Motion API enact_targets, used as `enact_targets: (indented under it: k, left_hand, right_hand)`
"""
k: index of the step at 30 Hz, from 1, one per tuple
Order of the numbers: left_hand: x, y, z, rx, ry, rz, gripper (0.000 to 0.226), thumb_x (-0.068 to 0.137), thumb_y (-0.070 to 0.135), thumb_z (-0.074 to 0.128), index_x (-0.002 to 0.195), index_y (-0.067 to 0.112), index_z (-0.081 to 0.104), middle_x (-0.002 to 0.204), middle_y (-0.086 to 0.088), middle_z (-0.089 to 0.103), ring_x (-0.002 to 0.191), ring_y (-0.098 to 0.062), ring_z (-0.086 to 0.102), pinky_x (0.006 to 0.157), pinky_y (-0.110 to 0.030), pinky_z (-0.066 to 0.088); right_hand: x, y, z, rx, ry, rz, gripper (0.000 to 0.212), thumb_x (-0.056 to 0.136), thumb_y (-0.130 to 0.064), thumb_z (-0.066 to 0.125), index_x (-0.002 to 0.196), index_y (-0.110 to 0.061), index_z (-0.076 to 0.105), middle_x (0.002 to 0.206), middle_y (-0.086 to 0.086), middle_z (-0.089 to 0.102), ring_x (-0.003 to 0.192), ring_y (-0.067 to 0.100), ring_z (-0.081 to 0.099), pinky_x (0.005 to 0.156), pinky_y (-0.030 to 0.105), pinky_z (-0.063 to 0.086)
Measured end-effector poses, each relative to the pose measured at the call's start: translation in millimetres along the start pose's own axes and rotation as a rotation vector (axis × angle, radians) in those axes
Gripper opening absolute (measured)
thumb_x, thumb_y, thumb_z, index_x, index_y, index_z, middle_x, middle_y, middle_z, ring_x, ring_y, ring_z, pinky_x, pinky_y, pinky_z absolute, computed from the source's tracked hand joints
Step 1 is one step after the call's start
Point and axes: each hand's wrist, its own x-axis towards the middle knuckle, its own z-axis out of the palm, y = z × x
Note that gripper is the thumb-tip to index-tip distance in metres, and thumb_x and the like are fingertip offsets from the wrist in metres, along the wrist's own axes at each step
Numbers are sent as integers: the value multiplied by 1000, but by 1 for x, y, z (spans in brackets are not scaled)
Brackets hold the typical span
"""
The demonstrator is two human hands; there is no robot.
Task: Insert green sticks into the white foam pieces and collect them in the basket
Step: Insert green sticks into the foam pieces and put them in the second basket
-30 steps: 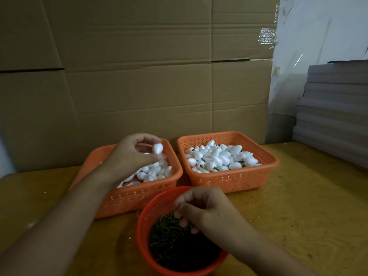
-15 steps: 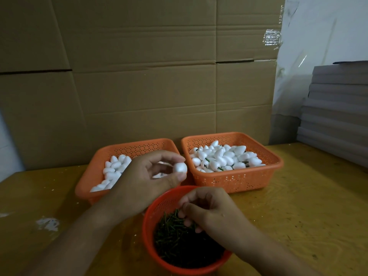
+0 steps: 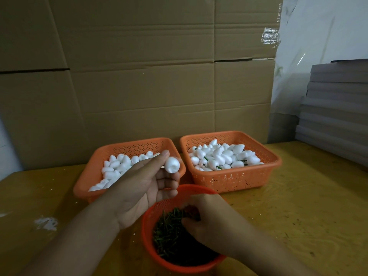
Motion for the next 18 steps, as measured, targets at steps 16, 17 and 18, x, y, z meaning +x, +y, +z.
enact_targets:
  k: [16,17,18]
  left_hand:
    - [1,4,-2,-227,-12,-28,27,77,28,79,90,4,78,95,-17,74,74,-16,72,59,-22,59]
    - [-1,3,-1,-197,-11,21,27,75,23,83,95,5,76,104,-22,73,82,-20,74,63,-23,60]
    - [-2,3,-2,-136,1,78,31,71,20,87,96,8,73,111,-24,72,90,-25,75,68,-26,61]
  right_hand:
    - [10,7,13,-220,-187,8,21,88,-19,59,104,-24,72,102,-1,71,93,21,63,77,34,55]
    - [10,6,13,-204,-177,11,19,88,-19,58,99,-22,73,97,-1,71,89,21,64,76,35,56]
    - [10,6,12,-189,-166,17,18,88,-20,56,96,-21,72,94,-1,71,86,21,64,74,37,56]
